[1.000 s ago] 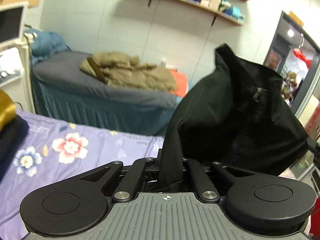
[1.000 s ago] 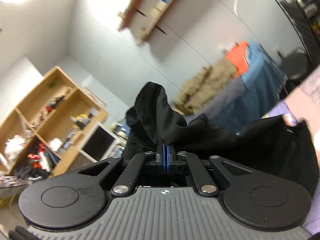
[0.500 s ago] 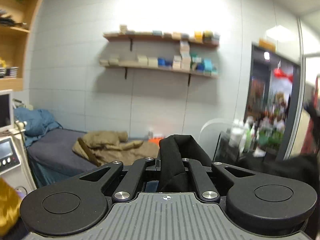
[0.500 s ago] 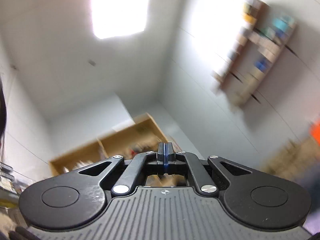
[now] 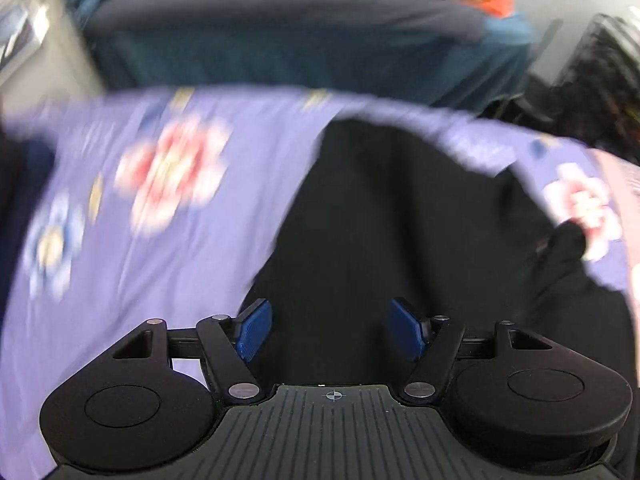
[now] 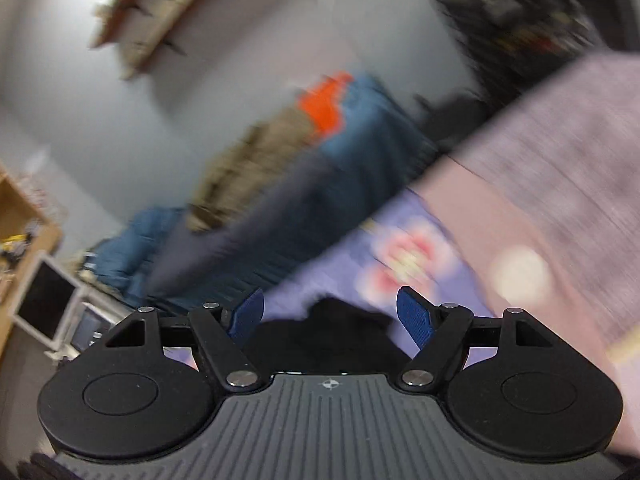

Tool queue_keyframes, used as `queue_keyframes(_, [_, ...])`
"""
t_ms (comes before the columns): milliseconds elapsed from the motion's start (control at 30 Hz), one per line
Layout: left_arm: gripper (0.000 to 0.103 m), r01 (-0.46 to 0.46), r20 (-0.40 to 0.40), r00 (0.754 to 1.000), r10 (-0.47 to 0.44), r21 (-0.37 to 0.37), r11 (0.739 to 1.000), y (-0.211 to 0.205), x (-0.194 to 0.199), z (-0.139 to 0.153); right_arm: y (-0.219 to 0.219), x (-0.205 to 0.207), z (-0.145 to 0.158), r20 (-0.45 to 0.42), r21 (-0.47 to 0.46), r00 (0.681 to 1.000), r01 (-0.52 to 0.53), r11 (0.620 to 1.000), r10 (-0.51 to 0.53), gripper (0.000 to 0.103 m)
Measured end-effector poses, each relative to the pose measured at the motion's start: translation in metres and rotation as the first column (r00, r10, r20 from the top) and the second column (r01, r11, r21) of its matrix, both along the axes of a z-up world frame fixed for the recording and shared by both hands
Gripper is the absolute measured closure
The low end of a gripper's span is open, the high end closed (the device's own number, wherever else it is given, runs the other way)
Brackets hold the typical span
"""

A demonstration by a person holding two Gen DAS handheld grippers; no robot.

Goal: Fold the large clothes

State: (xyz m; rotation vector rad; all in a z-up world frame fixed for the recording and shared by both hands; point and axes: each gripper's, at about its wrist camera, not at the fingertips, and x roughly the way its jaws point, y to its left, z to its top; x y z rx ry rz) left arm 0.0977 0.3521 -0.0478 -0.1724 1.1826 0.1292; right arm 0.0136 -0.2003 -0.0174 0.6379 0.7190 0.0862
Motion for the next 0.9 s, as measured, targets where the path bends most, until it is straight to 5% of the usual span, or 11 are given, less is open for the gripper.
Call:
queue_keyframes(167, [0.000,-0.172,-0.042,0.985,0.169,-0.090,0.981,0.067,-0.065,-0.018,-0.053,-0.094,-0.039,-0.158,-0.069,0.969,0.180,0.981,-0.189,0.019])
queue_keyframes(300, [0.000,-0.226,-0.035,0.974,0.223,-0.118,0.967,0.081,-0.094,-0.010,-0.053,-0.124,-0.046,-0.195,-0.067,0.958,0.199,0.978,-0.209,0.018])
queue_keyframes(467, [0.000,-0.146,-0.045,0.989,0.140,-0.178,0.973,0.049,-0.122,-0.001,-0.002,-0.128,-0.054,-0.224,0.017,0.974,-0.015,1.000,0.018,0.018])
queue_keyframes(600, [0.000,-0.050,-0.096,0.995,0.033,-0.188,0.981,0.001,-0.132,-0.016,0.059,-0.127,-0.056,-0.219,0.097,0.954,-0.190,0.977,0.207,0.018])
queue_keyframes(733, [0.000,0.009,-0.112,0.993,-0.035,-0.222,0.975,-0.037,-0.157,-0.017,0.085,-0.098,-0.081,-0.228,0.143,0.945,-0.207,0.968,0.236,0.019])
queue_keyframes(900, [0.000,0.049,-0.099,0.993,-0.066,-0.163,0.985,-0.045,-0.179,-0.009,0.087,-0.052,-0.101,-0.266,0.113,0.950,-0.139,0.984,0.165,0.028])
